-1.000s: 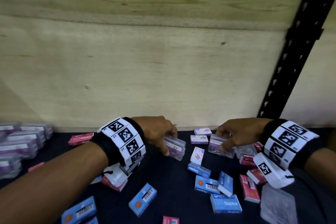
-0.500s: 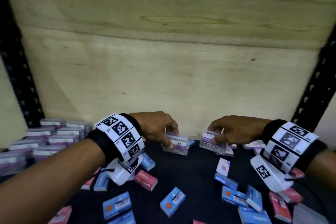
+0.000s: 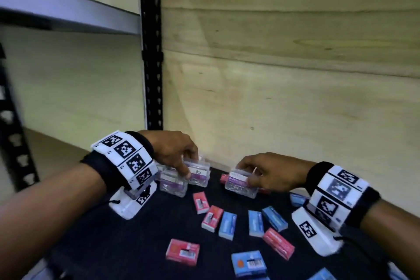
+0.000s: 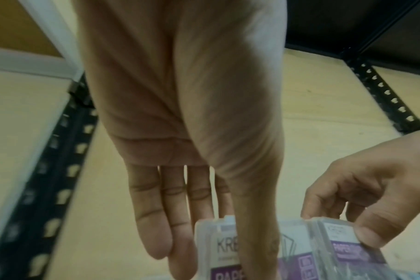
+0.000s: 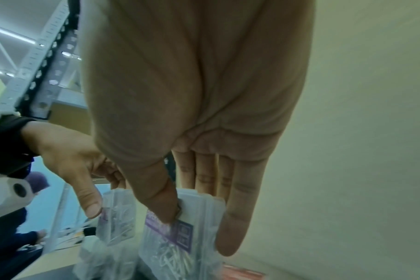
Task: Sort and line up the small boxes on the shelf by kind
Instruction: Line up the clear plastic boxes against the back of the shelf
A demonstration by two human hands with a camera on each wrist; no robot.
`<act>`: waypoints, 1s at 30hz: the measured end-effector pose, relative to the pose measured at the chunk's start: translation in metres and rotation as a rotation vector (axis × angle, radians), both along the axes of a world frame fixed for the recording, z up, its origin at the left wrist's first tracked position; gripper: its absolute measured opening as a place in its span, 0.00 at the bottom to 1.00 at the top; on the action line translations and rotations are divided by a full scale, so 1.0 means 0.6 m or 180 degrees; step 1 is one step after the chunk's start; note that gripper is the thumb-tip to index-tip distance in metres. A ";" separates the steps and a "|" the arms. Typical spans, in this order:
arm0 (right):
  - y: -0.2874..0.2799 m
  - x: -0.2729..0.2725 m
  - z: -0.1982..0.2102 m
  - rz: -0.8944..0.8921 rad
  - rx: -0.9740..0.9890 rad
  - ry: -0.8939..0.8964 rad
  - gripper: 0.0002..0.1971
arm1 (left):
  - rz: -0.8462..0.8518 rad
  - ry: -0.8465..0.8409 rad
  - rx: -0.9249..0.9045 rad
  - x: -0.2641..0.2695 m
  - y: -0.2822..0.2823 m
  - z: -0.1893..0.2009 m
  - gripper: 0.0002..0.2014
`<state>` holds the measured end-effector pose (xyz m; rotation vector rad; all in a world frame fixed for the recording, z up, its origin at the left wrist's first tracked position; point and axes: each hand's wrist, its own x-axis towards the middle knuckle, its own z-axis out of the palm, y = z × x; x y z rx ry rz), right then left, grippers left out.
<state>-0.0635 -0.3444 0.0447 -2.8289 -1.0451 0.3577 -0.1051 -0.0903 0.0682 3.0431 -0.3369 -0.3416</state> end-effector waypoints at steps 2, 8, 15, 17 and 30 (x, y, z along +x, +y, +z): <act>0.045 -0.003 -0.002 0.0144 0.0001 -0.0026 0.21 | 0.0206 0.0037 0.0059 -0.012 0.044 -0.004 0.21; 0.154 -0.020 -0.019 0.0517 -0.0008 -0.0065 0.24 | 0.0646 0.0273 0.0314 -0.042 0.133 -0.026 0.16; 0.233 -0.040 -0.042 0.0767 -0.0305 -0.0055 0.24 | 0.0872 0.0481 0.0386 -0.052 0.180 -0.061 0.17; 0.245 -0.044 -0.048 0.0771 -0.0394 0.0019 0.23 | 0.0846 0.0495 0.0372 -0.052 0.186 -0.067 0.16; 0.267 -0.056 -0.058 0.0683 -0.0419 0.0010 0.24 | 0.0903 0.0450 0.0051 -0.050 0.196 -0.087 0.18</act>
